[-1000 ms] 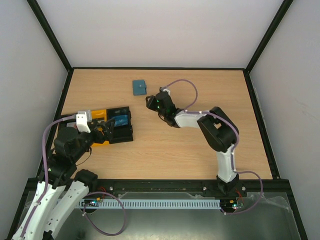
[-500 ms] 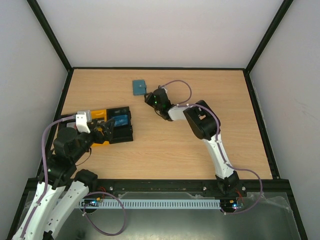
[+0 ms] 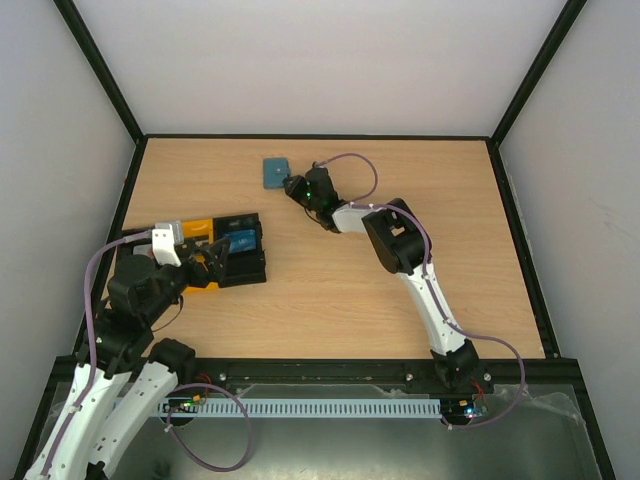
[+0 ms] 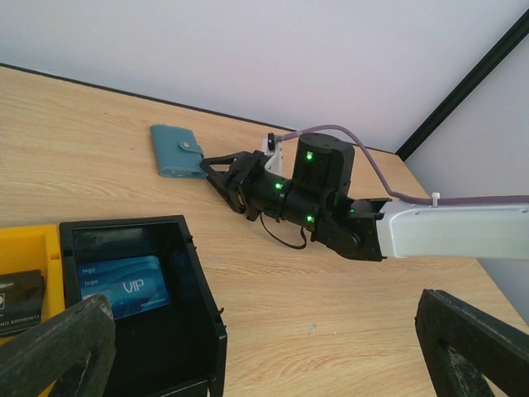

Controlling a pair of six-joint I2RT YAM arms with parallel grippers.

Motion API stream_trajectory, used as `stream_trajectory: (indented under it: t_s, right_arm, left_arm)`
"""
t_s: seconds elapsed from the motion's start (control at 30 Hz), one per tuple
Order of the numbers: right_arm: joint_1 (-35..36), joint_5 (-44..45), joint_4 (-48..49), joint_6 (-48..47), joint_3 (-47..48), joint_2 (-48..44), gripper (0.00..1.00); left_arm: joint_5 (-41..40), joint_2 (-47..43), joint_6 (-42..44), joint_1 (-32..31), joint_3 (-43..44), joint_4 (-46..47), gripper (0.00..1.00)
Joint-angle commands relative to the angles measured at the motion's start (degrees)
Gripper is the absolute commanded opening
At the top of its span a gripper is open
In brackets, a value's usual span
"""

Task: Take the credit cards out of the card holder

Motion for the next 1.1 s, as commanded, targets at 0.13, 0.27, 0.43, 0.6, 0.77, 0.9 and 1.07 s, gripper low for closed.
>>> stream_trajectory:
  t_s: [0.13,0.27,0.43,0.6,0.77,0.9,1.07]
  right_arm:
    - [-0.2,-0.5,-2.6,1.7,2.5,3.4,0.25]
    - [-0.2,-0.7,-3.2,1.4,2.9,3.0,0.24]
    - [-0.2,-0.1,-3.4,0.9,3.0,1.5,0.27]
    - [-0.2,-0.7,-3.3,1.1,4.5,1.6,0.32]
    - [-0.3,0.1,-4.1,0.7,5.2,1.6,0.31]
    - [-0.3,0.2,-5.8,-0.2,6.9,2.5,0.29]
    - [-0.3,-0.1,-7.4,-0.7,8.2,3.6,0.27]
  left_arm:
    - [-0.3,-0.2,0.4,0.3,-0.6,0.9,1.0]
    - [-0.4,-0.1,0.3,0.3,-0.5,0.8,1.0]
    - [-0.5,-0.1,0.3,0.3,-0.5,0.8,1.0]
    - [-0.3,-0.1,0.3,0.3,-0.6,0.8,1.0]
    - [-0.3,-0.7,0.2,0.3,-0.6,0.8,1.0]
    - [-0.3,-0.8,0.2,0.3,-0.5,0.8,1.0]
    - [-0.4,-0.9,0.2,0.3,-0.6,0.8,1.0]
